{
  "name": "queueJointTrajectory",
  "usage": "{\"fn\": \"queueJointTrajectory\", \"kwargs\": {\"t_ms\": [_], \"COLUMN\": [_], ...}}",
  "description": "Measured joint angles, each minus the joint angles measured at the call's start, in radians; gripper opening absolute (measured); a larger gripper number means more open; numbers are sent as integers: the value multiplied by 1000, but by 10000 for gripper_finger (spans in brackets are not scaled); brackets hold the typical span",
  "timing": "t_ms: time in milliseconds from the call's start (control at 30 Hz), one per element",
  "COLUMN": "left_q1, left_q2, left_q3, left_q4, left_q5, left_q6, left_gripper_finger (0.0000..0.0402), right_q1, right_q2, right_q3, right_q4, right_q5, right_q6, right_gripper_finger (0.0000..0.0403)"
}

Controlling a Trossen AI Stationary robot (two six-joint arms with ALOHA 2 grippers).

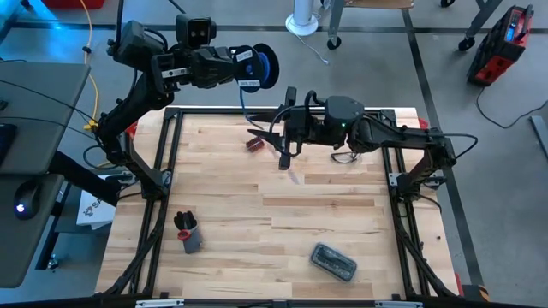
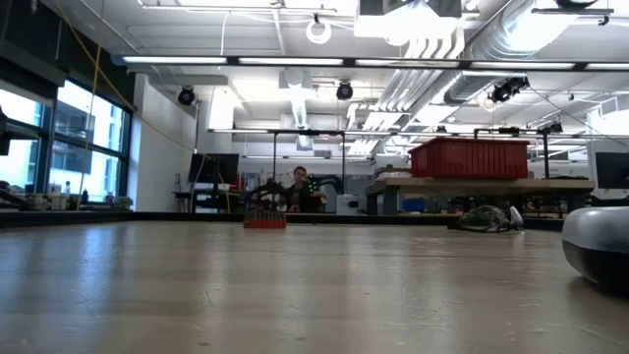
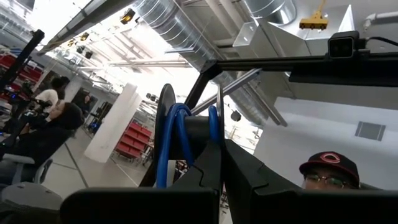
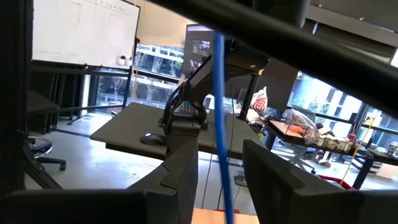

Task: Coil cords
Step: Coil the blue wire onto the spool

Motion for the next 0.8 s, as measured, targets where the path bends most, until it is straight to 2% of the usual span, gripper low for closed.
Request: {"fn": "queueJointTrajectory", "kwargs": {"t_ms": [200, 367, 467, 633, 800], "left_q1": [0, 0, 0, 0, 0], "left_q2": [0, 0, 0, 0, 0], "left_q3": [0, 0, 0, 0, 0], "left_q4": [1, 0, 0, 1, 1], "left_q5": [0, -1, -1, -1, -1], "left_q6": [0, 0, 0, 1, 1], "left_gripper_finger": [0, 0, 0, 0, 0], "right_q1": [0, 2, 2, 1, 3], "right_q2": [0, 0, 0, -1, -1], "right_q3": [0, 0, 0, 0, 0], "right_q4": [0, 7, 10, 8, 5], "right_q5": [0, 9, 19, 19, 37], "right_q6": [-2, 0, 23, 62, 17], "right_gripper_finger": [98, 53, 46, 89, 136]}}
